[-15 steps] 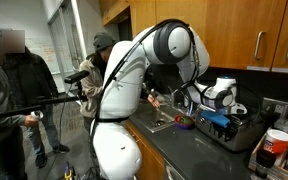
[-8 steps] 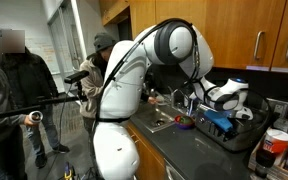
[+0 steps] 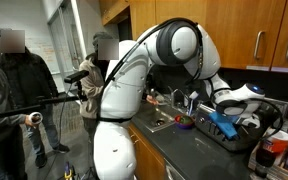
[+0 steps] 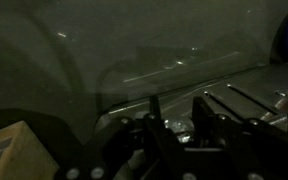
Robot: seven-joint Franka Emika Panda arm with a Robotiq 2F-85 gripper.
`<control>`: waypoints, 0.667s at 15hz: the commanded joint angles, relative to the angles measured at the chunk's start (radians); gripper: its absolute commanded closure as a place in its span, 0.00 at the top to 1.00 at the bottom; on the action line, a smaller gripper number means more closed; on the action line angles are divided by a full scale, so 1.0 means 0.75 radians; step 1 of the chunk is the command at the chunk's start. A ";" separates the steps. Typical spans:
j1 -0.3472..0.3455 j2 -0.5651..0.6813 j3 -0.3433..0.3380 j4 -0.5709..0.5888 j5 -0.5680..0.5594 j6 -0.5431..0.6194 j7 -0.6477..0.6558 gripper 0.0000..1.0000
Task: Turn the knob on the right side of the toaster in a clockwise direction
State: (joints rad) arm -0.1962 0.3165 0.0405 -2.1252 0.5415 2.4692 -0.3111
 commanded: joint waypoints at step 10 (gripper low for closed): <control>-0.125 0.063 -0.028 0.139 0.513 -0.509 -0.593 0.13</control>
State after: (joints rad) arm -0.2967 0.3658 0.0340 -2.0640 0.8756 2.1737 -0.7189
